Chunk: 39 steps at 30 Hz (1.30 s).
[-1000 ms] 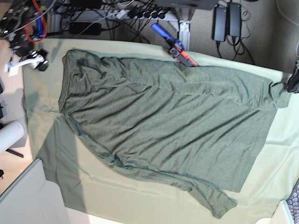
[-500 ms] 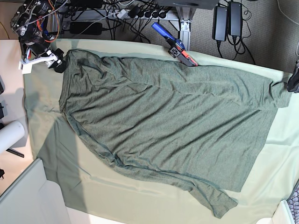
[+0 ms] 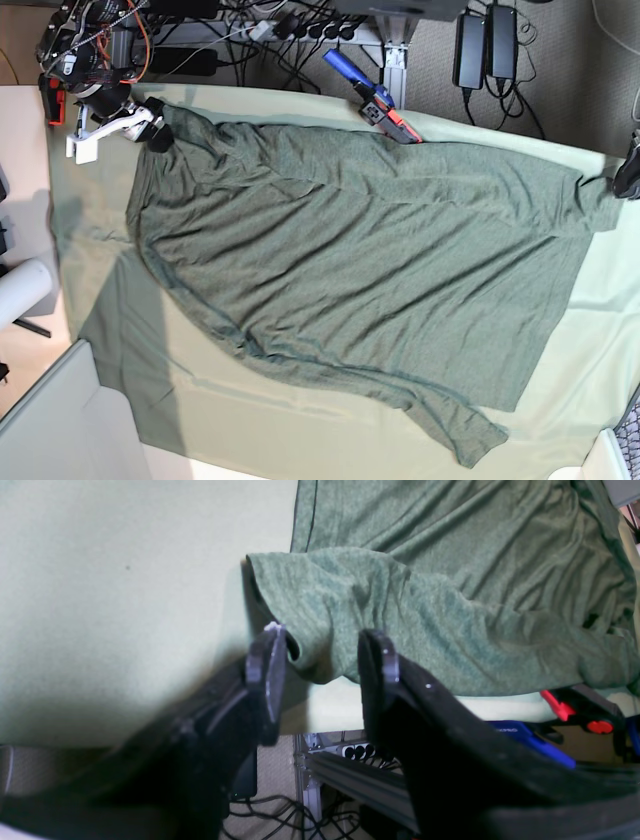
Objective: Fold the T-shirt properly
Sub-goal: 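Move the right gripper along the shirt's side edge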
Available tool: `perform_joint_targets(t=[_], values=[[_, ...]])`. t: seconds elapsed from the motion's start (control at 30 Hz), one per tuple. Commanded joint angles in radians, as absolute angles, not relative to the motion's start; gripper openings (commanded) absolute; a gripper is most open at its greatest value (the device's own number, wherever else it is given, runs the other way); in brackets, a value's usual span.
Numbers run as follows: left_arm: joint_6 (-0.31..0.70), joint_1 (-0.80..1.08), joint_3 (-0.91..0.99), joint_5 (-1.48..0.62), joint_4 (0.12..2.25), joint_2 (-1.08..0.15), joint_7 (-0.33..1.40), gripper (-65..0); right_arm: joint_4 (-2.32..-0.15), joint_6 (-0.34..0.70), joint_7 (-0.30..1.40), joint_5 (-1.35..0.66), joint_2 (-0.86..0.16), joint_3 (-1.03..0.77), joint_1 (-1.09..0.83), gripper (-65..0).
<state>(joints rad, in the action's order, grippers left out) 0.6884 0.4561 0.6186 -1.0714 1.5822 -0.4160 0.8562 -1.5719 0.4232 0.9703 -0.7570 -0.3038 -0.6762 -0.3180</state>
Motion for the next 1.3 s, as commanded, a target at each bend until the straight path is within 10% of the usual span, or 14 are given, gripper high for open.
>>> perform_joint_targets(t=[0.0,0.17,1.27], values=[[0.698,0.455,0.628,-1.096,1.596,-0.435,0.835,-37.8,-1.589,0.426,0.995,-0.741,-0.316,-0.678,-0.329,-38.0],[0.698,0.455,0.628,-1.102,1.596,-0.435,0.835,-37.8,-1.591,0.426,0.961,-0.740,-0.316,-0.678,-0.330,-65.0],[0.698,0.454,0.628,-1.154,1.598,-0.435,0.844,-30.1,-1.591,0.424,0.875,-0.630,-0.501,-0.682,-0.309,-65.0]])
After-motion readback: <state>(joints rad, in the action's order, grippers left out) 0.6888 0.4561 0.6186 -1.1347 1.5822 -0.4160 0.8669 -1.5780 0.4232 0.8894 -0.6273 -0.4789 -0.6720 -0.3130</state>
